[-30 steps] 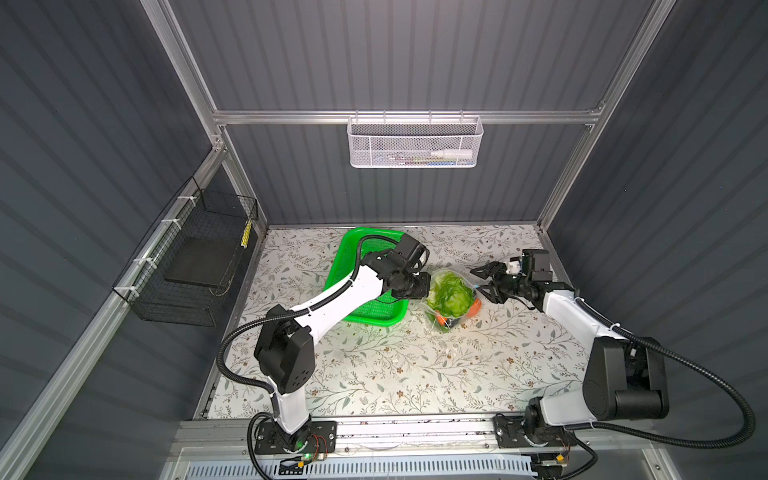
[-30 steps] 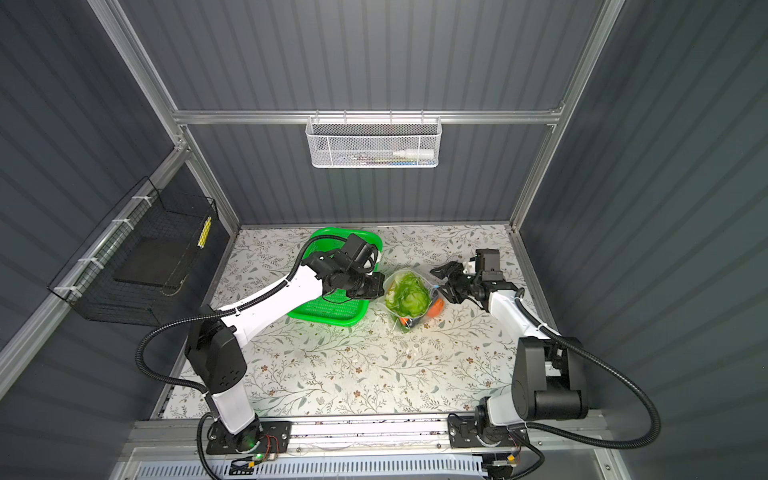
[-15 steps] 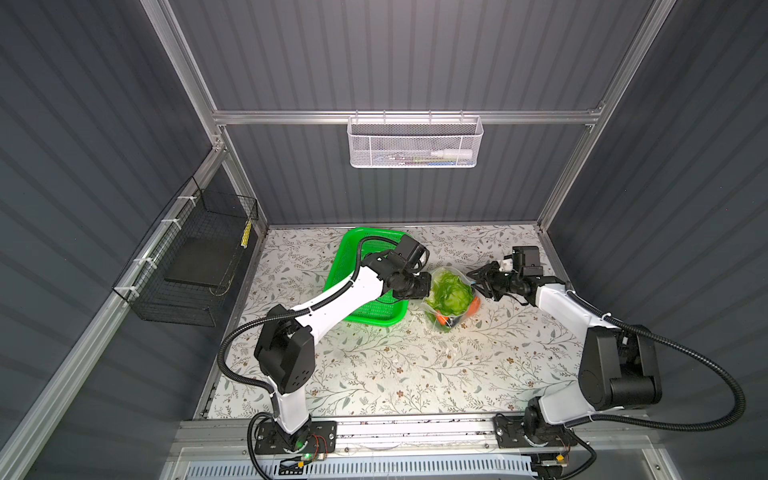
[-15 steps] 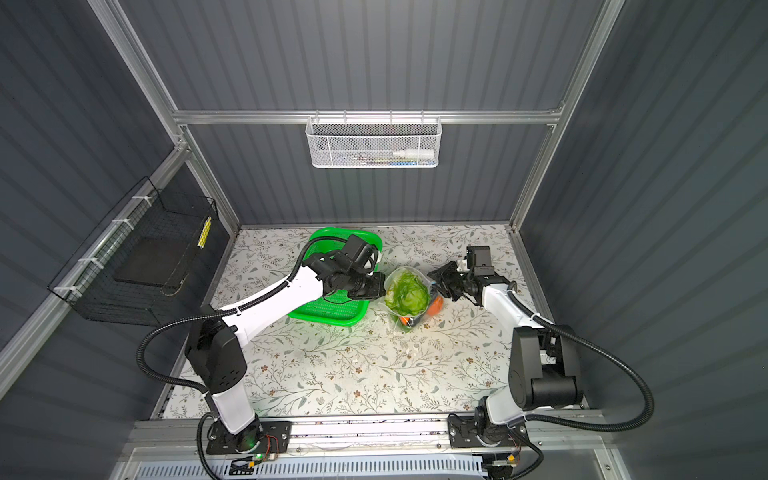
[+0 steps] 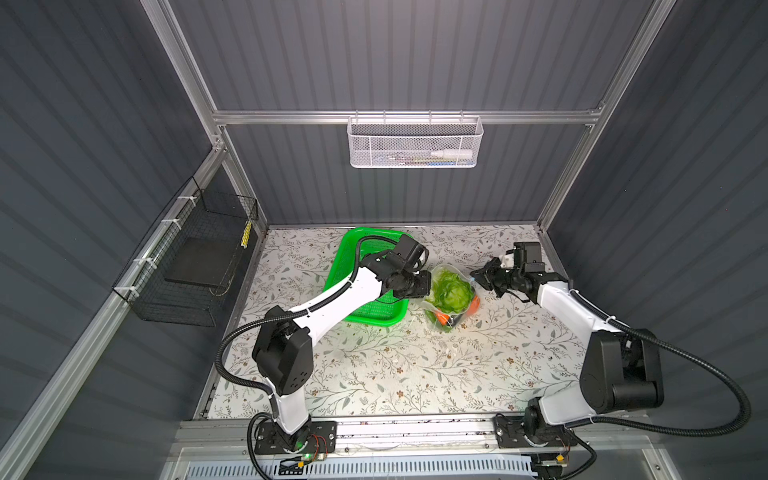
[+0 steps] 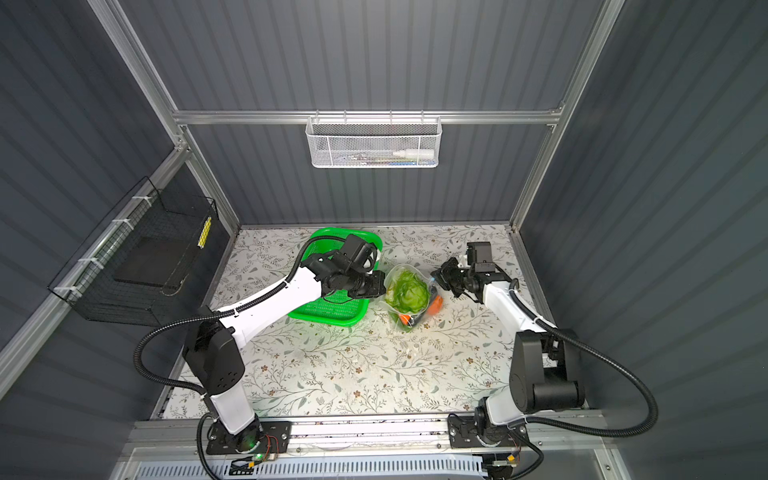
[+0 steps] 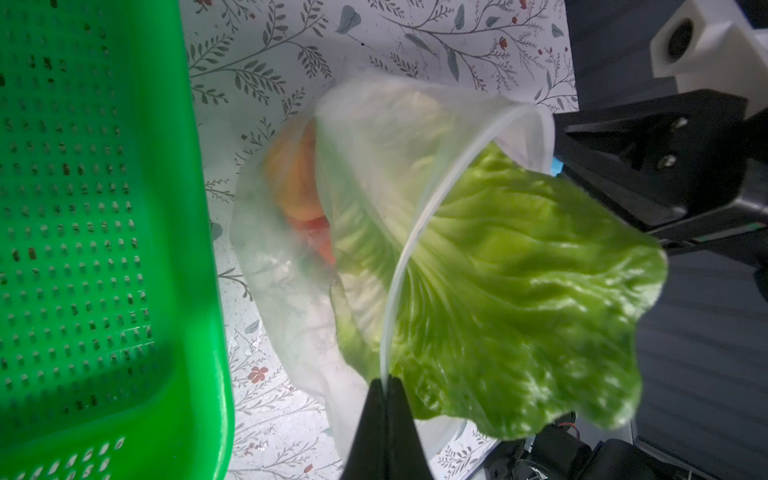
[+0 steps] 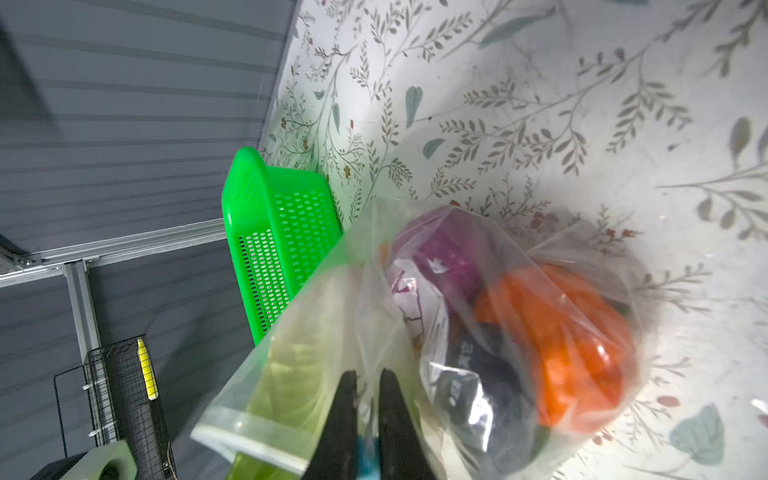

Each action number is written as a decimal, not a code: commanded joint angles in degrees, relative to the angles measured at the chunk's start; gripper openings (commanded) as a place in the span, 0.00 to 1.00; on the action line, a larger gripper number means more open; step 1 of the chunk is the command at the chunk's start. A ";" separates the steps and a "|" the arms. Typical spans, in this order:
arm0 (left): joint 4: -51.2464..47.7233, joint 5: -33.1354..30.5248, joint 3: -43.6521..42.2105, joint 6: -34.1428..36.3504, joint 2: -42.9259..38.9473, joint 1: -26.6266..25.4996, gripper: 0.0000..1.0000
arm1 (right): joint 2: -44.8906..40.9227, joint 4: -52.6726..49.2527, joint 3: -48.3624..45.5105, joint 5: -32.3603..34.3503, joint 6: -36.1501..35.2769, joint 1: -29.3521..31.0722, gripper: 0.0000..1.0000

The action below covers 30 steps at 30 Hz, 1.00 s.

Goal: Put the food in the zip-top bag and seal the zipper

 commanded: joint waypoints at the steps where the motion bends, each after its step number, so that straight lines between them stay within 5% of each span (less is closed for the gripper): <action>1: -1.16 -0.68 5.78 0.10 -2.43 -0.01 0.00 | -4.19 -3.76 4.01 2.68 -5.14 -0.97 0.00; 22: -3.38 -2.17 23.41 1.71 -5.28 0.03 0.00 | -15.23 -22.09 23.66 6.85 -15.93 -8.03 0.00; 30: -6.52 -8.42 20.88 7.40 -4.40 0.74 0.00 | -19.88 -15.34 12.19 2.58 -8.83 -6.73 0.00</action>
